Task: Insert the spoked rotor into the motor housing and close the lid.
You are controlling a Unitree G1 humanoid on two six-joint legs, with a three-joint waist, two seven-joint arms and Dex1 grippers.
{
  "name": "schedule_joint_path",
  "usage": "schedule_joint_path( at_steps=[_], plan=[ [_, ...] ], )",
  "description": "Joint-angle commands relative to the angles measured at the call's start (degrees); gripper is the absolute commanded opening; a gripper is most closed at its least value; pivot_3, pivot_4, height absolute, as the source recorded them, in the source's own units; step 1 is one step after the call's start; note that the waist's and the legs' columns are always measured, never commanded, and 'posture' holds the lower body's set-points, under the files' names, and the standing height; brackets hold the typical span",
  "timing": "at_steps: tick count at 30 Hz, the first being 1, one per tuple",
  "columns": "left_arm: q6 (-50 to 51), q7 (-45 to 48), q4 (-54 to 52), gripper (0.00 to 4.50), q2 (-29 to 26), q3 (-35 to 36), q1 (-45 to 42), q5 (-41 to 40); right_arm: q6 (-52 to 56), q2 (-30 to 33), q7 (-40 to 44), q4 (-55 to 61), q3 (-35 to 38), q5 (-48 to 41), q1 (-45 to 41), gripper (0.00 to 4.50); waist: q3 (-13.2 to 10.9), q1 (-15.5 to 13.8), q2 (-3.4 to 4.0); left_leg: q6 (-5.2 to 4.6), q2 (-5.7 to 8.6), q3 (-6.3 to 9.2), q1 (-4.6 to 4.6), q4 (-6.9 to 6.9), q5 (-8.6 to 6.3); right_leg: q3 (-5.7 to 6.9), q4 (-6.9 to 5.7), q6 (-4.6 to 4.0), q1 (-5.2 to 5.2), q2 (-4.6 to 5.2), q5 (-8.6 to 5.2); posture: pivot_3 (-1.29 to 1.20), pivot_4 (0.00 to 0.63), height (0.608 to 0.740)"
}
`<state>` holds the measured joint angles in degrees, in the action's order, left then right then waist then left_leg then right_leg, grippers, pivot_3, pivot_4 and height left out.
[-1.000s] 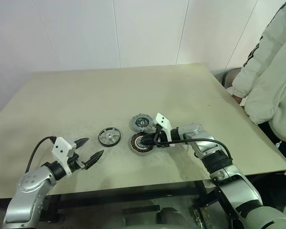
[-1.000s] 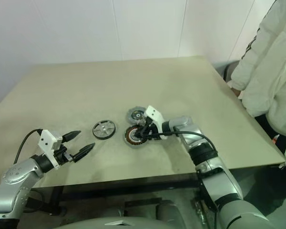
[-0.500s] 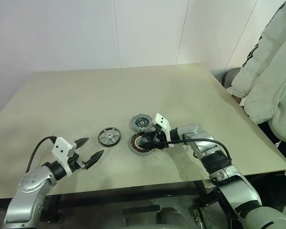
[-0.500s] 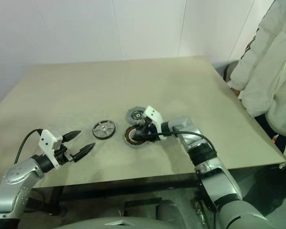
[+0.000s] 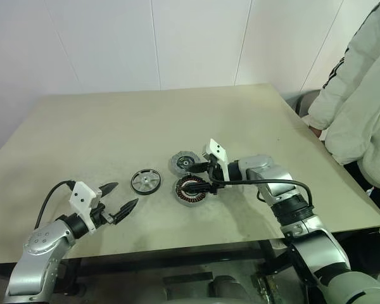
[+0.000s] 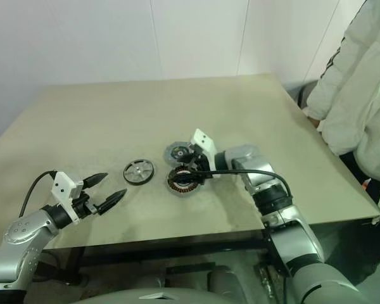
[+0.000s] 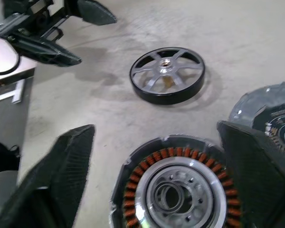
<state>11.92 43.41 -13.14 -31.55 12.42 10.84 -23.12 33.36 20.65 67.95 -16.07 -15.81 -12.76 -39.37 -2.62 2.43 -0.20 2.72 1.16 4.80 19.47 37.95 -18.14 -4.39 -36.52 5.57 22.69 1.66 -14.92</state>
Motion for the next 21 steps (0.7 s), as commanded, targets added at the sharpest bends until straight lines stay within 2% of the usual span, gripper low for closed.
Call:
schedule_joint_path(
  at_steps=[1, 8, 9, 21],
  plan=[
    [-0.9, -0.1, -0.9, 4.5, -0.2, 0.5, -1.0, 0.0, -1.8, 1.2, 1.1, 0.9, -1.4, 0.8, 0.1, 2.75, 0.0, 0.0, 0.0, 0.0, 0.0, 0.0, 0.0, -0.01, 0.0, 0.0, 0.02, 0.0, 0.0, 0.0, 0.0, 0.0, 0.0, 0.74],
    [-0.7, 0.1, -1.0, 4.5, -0.4, 0.5, -0.9, -0.2, -2.4, 1.6, 2.1, 0.4, -3.4, 1.6, 0.7, 0.21, 0.0, 0.1, 0.02, -0.01, -0.01, 0.0, 0.01, -0.06, -0.01, 0.0, 0.07, 0.0, 0.01, 0.0, 0.0, 0.0, 0.0, 0.74],
    [-0.7, 0.1, -0.9, 4.5, -0.4, 0.5, -0.9, -0.2, -2.4, 1.6, 2.2, 0.4, -3.6, 1.6, 0.7, 0.05, 0.0, 0.0, 0.01, -0.01, -0.01, 0.0, 0.01, -0.06, -0.01, 0.0, 0.07, 0.0, 0.01, 0.0, 0.0, 0.0, 0.0, 0.74],
    [-0.7, 0.0, -1.5, 4.5, -0.4, 0.6, -0.4, -0.1, -5.1, 1.9, 1.8, -1.3, -5.6, 4.1, 0.7, 0.05, 0.0, 0.0, 0.01, -0.01, -0.01, 0.0, 0.02, -0.06, -0.01, 0.0, 0.1, 0.01, 0.0, 0.0, 0.0, 0.0, 0.0, 0.74]
  ],
)
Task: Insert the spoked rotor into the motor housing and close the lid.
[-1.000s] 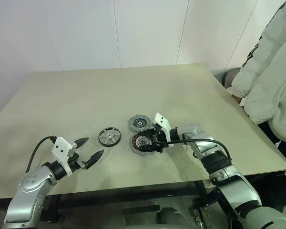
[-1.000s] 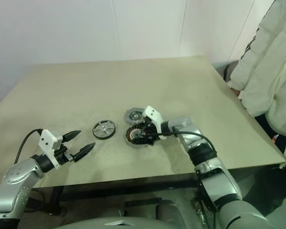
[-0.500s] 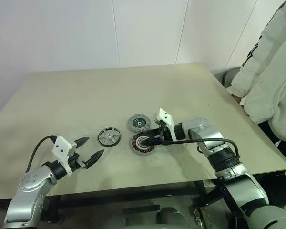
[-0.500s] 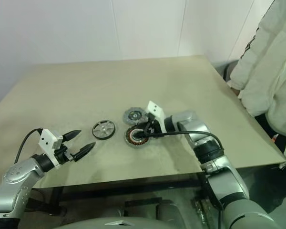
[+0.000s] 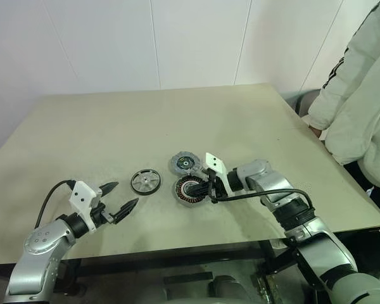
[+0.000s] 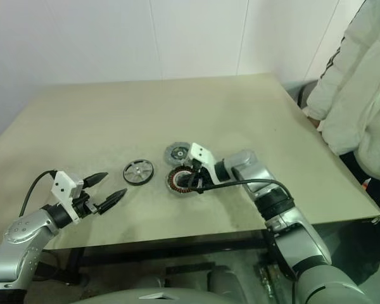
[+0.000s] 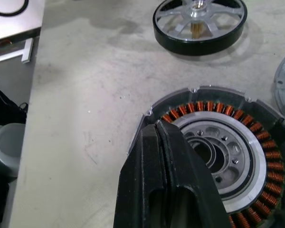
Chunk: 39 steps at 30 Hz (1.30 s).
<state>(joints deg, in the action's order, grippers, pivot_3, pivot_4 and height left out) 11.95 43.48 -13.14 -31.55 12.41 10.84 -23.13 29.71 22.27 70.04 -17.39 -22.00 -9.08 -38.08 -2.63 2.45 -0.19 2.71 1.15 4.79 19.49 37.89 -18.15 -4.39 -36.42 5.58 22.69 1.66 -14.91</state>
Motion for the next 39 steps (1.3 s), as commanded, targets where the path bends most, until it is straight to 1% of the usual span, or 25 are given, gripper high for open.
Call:
schedule_joint_path(
  at_steps=[1, 14, 27, 33, 35, 39],
  plan=[
    [-0.8, -0.1, -1.5, 4.5, -0.4, 0.6, -0.4, -0.1, -2.2, 0.3, -0.6, -0.7, 0.4, 1.0, -0.8, 0.05, 0.0, 0.0, 0.0, 0.0, 0.0, 0.0, 0.0, 0.0, 0.0, 0.0, 0.0, 0.0, 0.0, 0.0, 0.0, 0.0, 0.0, 0.74],
    [-1.2, 0.1, -0.8, 4.5, -0.3, 0.6, -0.5, 0.0, -5.5, -0.7, -1.7, -5.0, 1.1, 2.4, -2.5, 0.05, 0.0, 0.0, 0.0, 0.0, 0.0, 0.0, -0.02, 0.0, 0.0, 0.0, 0.0, 0.0, -0.02, -0.01, 0.0, 0.0, 0.0, 0.74],
    [-1.2, 0.2, -0.7, 4.5, -0.3, 0.5, -0.8, 0.0, -6.3, -1.1, -1.7, -6.3, 1.5, 2.1, -3.6, 0.05, 0.0, 0.0, 0.0, 0.0, 0.0, 0.01, -0.02, 0.0, 0.0, 0.0, 0.01, 0.0, -0.02, 0.0, 0.0, 0.0, 0.0, 0.74],
    [-1.2, 0.3, -0.5, 4.5, -0.4, 0.5, -0.9, 0.0, -4.5, -0.1, -0.1, -4.6, 2.5, 0.6, -4.0, 0.05, 0.0, 0.0, 0.0, 0.0, 0.0, 0.01, -0.01, 0.0, 0.0, 0.0, 0.01, 0.0, -0.02, 0.0, 0.0, 0.0, 0.0, 0.74],
    [-1.2, 0.5, -0.4, 4.5, -0.5, 0.5, -1.0, 0.0, -2.8, -0.1, 0.9, -3.3, 3.7, -1.1, -4.4, 0.05, 0.0, 0.0, 0.01, 0.0, 0.0, 0.01, -0.01, 0.0, 0.0, 0.0, 0.01, 0.0, -0.02, 0.0, 0.0, 0.0, 0.0, 0.74],
    [-1.3, 0.6, -0.2, 4.5, -0.5, 0.4, -1.1, 0.1, -1.8, -0.8, 0.3, -2.8, 5.2, -2.4, -5.4, 0.05, 0.0, 0.0, 0.0, 0.0, 0.0, 0.02, -0.01, 0.0, 0.0, 0.0, 0.01, 0.0, -0.01, 0.0, 0.0, 0.0, 0.0, 0.74]
  ],
)
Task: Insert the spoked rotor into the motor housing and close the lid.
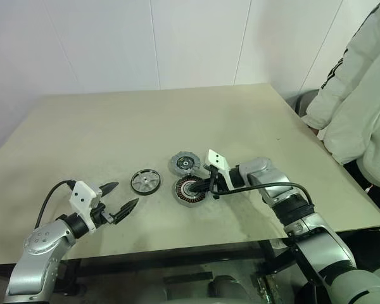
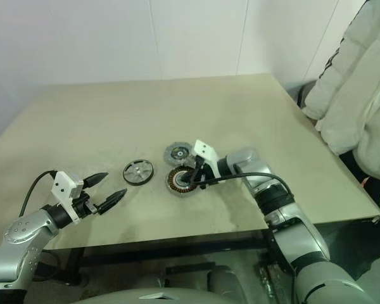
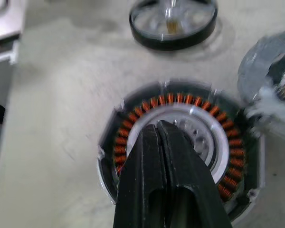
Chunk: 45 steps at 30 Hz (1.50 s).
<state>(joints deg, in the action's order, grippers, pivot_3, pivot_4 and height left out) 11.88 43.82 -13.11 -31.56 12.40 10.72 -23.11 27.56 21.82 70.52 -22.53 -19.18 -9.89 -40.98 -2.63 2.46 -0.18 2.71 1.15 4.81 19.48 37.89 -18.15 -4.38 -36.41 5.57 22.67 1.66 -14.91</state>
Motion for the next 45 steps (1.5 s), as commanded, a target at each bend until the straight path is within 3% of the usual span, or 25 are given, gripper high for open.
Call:
schedule_joint_path(
  at_steps=[1, 21, 29, 45],
  plan=[
    [-1.2, 0.3, -0.2, 4.5, -0.5, 0.4, -1.1, 0.1, 0.2, -0.8, -0.7, 2.1, 2.7, -1.6, -2.8, 0.05, 0.0, 0.0, 0.0, 0.0, 0.0, 0.0, 0.0, 0.0, 0.0, 0.0, 0.0, 0.0, 0.0, 0.0, 0.0, 0.0, 0.0, 0.74],
    [-1.0, 0.0, -0.9, 4.5, -0.7, 0.7, -1.0, 0.1, -6.5, -2.9, -3.2, -7.9, -1.8, 5.3, 0.5, 0.05, 0.0, 0.0, 0.01, 0.0, 0.01, -0.01, 0.0, -0.01, 0.0, 0.0, 0.01, 0.0, 0.0, 0.01, 0.0, 0.0, 0.0, 0.74],
    [-0.7, -0.2, -1.4, 4.5, -0.8, 0.6, -1.0, 0.1, -3.7, -6.7, -4.6, -7.5, 4.3, -0.1, -1.2, 0.05, 0.0, 0.1, 0.0, 0.0, 0.0, 0.0, -0.07, 0.0, 0.0, 0.01, 0.0, 0.0, -0.08, -0.01, 0.01, 0.0, 0.0, 0.74],
    [-0.3, -0.3, -1.5, 4.5, -1.0, 0.6, -1.2, -0.1, -4.1, -2.9, -2.5, -6.2, 4.3, 1.2, -2.2, 0.05, 0.0, 0.1, 0.02, 0.0, 0.0, -0.01, 0.0, -0.02, 0.0, 0.0, 0.02, 0.0, 0.0, -0.01, 0.0, 0.0, 0.0, 0.74]
  ],
)
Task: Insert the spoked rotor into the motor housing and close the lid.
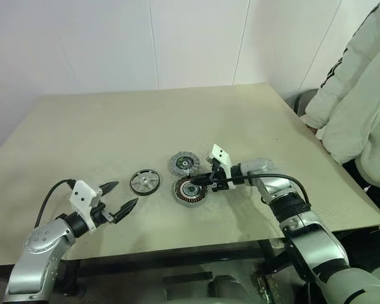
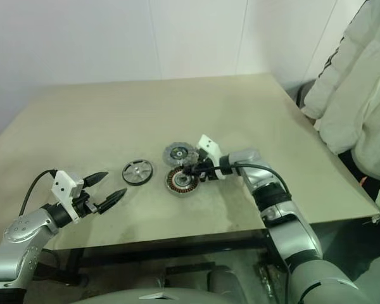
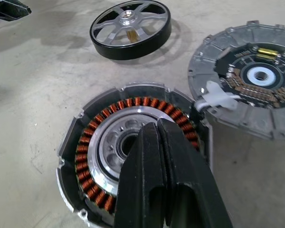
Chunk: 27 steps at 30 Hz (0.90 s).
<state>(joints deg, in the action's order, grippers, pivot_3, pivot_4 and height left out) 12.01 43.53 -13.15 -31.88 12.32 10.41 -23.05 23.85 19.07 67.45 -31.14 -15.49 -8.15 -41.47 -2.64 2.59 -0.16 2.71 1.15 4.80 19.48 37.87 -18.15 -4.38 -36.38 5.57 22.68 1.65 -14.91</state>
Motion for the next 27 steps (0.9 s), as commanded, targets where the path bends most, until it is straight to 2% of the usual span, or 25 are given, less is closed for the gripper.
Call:
schedule_joint_path(
  at_steps=[1, 11, 18, 27],
  plan=[
    [-0.5, 0.0, -1.4, 4.5, -0.6, 0.7, -0.9, -0.2, -0.4, -0.3, 0.6, 2.6, 0.4, -0.5, -1.6, 0.05, 0.0, 0.0, 0.0, 0.0, 0.0, 0.0, 0.0, 0.0, 0.0, 0.0, 0.0, 0.0, 0.0, 0.0, 0.0, 0.0, 0.0, 0.74],
    [-0.3, -0.3, -1.7, 4.5, -0.6, 0.6, -0.8, -0.2, -2.8, 0.4, 0.7, 0.6, -3.4, 3.6, 0.5, 0.05, 0.0, -0.1, 0.0, 0.0, 0.01, 0.0, 0.0, 0.0, 0.0, 0.0, 0.01, 0.0, -0.01, 0.02, 0.0, 0.0, 0.0, 0.74],
    [-0.3, -0.2, -1.6, 4.5, -0.6, 0.7, -0.7, -0.2, 0.8, -0.6, 0.9, 4.4, 0.4, -0.5, -0.8, 0.05, 0.0, -0.1, 0.0, 0.0, 0.0, 0.0, -0.02, 0.01, 0.0, 0.0, 0.0, 0.0, -0.03, 0.01, 0.0, 0.0, 0.0, 0.74],
    [0.4, -2.9, -1.9, 4.5, -0.2, 1.2, -0.5, 0.7, 1.1, 5.8, 5.2, 12.3, 2.8, -3.5, -0.8, 0.05, 0.0, -0.2, 0.01, -0.01, 0.01, 0.0, 0.01, 0.01, -0.01, 0.0, 0.04, 0.01, -0.03, 0.04, 0.0, 0.0, 0.0, 0.74]
  ],
)
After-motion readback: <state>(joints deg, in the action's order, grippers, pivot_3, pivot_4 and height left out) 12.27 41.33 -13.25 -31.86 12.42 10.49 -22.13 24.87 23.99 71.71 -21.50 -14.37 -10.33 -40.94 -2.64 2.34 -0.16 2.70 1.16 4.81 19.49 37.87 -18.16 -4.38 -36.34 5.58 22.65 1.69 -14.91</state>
